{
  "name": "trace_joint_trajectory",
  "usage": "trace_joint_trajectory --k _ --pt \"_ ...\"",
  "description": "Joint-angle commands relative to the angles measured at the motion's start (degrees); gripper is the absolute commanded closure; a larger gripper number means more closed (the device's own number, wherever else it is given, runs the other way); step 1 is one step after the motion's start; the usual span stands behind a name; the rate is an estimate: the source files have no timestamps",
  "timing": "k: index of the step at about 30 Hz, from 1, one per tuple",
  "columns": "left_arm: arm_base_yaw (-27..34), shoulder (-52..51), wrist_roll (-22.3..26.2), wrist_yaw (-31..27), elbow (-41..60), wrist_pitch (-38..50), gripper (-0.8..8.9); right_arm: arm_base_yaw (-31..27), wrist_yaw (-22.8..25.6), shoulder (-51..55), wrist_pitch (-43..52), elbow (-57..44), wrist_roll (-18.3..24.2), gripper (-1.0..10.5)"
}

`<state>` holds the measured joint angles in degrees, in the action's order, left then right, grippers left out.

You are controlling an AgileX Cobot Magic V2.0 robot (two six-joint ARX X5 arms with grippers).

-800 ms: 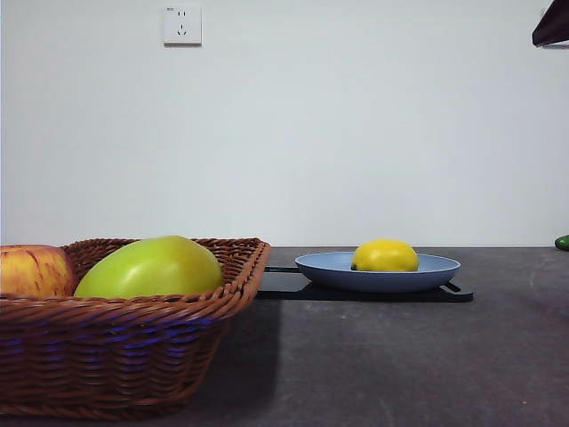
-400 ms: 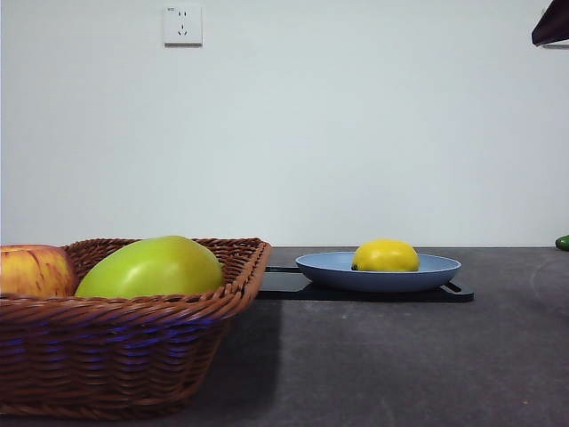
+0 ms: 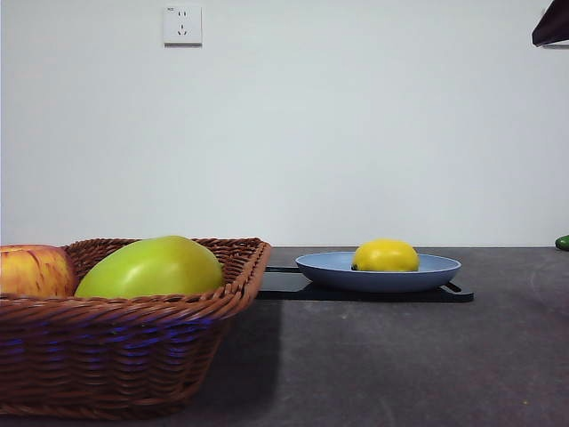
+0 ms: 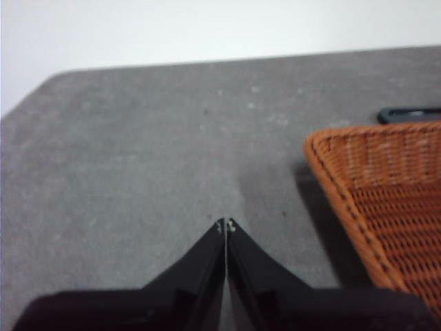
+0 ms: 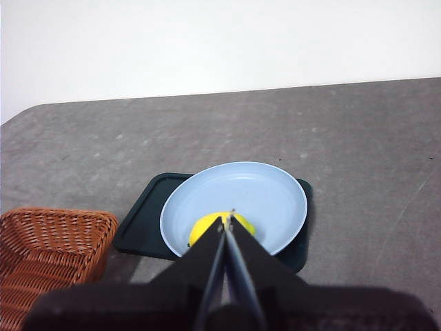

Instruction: Take the lemon from the basket,put the lemon in the plate,hand out the plate

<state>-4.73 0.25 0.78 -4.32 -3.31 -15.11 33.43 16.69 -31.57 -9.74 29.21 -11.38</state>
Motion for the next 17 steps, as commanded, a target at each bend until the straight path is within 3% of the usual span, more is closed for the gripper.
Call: trace_joint_trajectory --k 1,6,17 --pt "0.4 -0.2 -1.6 0.0 0.8 1.0 8.05 0.3 0.2 -0.1 0.7 0.5 -0.6 9.4" --pt "0.3 -0.2 -4.6 0.3 2.0 3.0 8.05 0.3 0.2 -0.1 0.7 0.5 -0.6 9.4" --pt "0.3 -0.2 -4.7 0.1 2.0 3.5 8.05 0.3 0.2 -0.1 0.7 0.5 -0.6 9.4"
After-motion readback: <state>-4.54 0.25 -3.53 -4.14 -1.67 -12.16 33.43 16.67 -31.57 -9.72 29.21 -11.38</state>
